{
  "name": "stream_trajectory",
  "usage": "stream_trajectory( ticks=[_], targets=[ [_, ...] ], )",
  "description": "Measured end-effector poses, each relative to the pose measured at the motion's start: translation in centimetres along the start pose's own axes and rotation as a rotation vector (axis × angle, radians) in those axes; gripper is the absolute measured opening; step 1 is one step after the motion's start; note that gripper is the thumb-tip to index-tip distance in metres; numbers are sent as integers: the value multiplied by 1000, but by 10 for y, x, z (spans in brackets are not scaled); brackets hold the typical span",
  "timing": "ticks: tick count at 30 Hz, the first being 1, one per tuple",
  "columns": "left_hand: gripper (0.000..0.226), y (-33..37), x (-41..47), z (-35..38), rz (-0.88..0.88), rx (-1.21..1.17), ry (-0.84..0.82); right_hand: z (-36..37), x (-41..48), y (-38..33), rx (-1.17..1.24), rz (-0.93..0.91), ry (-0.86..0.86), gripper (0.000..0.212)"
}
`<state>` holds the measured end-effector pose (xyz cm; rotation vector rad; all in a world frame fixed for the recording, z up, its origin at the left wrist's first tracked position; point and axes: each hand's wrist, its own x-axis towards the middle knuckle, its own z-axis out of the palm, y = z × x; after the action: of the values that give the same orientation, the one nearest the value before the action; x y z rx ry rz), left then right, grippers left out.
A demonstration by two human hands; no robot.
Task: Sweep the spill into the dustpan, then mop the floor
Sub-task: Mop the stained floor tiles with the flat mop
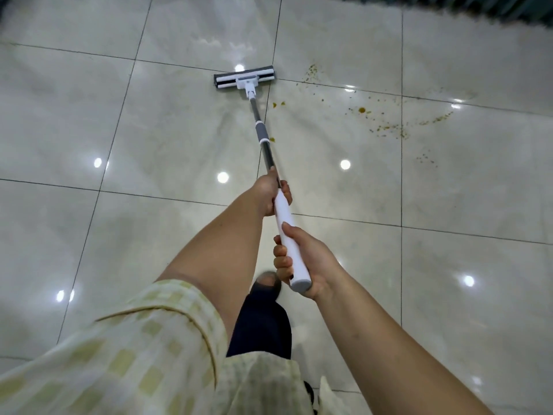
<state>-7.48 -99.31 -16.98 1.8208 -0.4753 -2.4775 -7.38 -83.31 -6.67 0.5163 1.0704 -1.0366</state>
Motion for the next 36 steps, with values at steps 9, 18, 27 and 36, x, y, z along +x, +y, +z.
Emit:
stream_trajectory(
  ticks=[9,18,27,36],
  targets=[
    [43,-234,-99,-16,-68,22,-57,-126,-129,178,34,12,48,25],
    [35,-331,-179,-6,61,221,-10,-165,-219,251,72,-22,6,33],
    [43,-325,-199,-14,99,-35,-107,-140,-230,254,142,-64,17,18],
    [26,-208,-154,20,108,179,-46,-87,-175,158,164,-134,35,20]
  ],
)
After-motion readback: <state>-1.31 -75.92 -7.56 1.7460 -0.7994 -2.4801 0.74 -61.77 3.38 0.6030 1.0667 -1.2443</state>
